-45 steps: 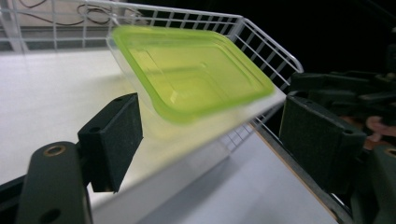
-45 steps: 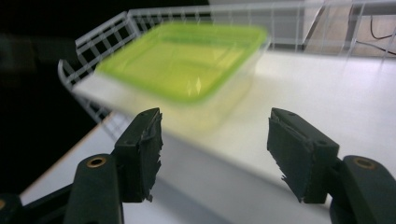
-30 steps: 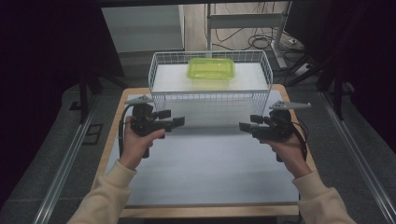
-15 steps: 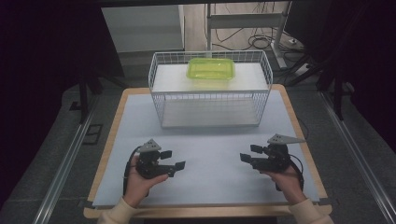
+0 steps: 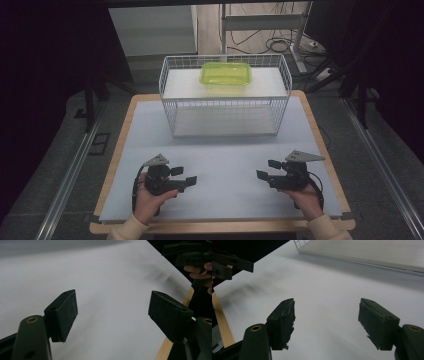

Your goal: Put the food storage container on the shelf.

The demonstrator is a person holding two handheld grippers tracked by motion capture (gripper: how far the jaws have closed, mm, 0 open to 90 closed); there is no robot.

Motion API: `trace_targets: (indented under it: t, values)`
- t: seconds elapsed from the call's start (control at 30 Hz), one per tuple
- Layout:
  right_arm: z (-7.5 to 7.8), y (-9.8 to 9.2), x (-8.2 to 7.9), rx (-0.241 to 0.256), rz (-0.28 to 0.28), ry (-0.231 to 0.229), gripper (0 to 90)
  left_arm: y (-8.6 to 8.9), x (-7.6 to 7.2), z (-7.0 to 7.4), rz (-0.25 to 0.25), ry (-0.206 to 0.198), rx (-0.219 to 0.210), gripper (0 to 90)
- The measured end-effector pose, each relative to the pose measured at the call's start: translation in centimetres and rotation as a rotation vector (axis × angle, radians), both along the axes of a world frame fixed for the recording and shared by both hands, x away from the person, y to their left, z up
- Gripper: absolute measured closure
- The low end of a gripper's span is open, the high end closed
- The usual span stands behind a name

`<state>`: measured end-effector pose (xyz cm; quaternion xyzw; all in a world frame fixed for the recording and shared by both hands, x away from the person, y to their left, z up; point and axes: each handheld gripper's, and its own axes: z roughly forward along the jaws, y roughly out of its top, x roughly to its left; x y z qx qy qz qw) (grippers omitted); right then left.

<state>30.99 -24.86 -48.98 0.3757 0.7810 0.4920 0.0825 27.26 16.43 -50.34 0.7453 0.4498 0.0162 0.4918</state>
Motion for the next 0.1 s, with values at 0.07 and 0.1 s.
trace_targets:
  t: [0.07, 0.1]
  values:
    - [-0.03, -0.13, -0.05, 0.002, -0.001, -0.011, 28.2, 0.09, 0.1, -0.15, 0.004, 0.003, 0.004, 23.2]
    - [-0.06, -0.2, -0.06, 0.001, 0.0, -0.015, 27.7, 0.16, 0.16, -0.23, 0.008, 0.005, 0.006, 23.2]
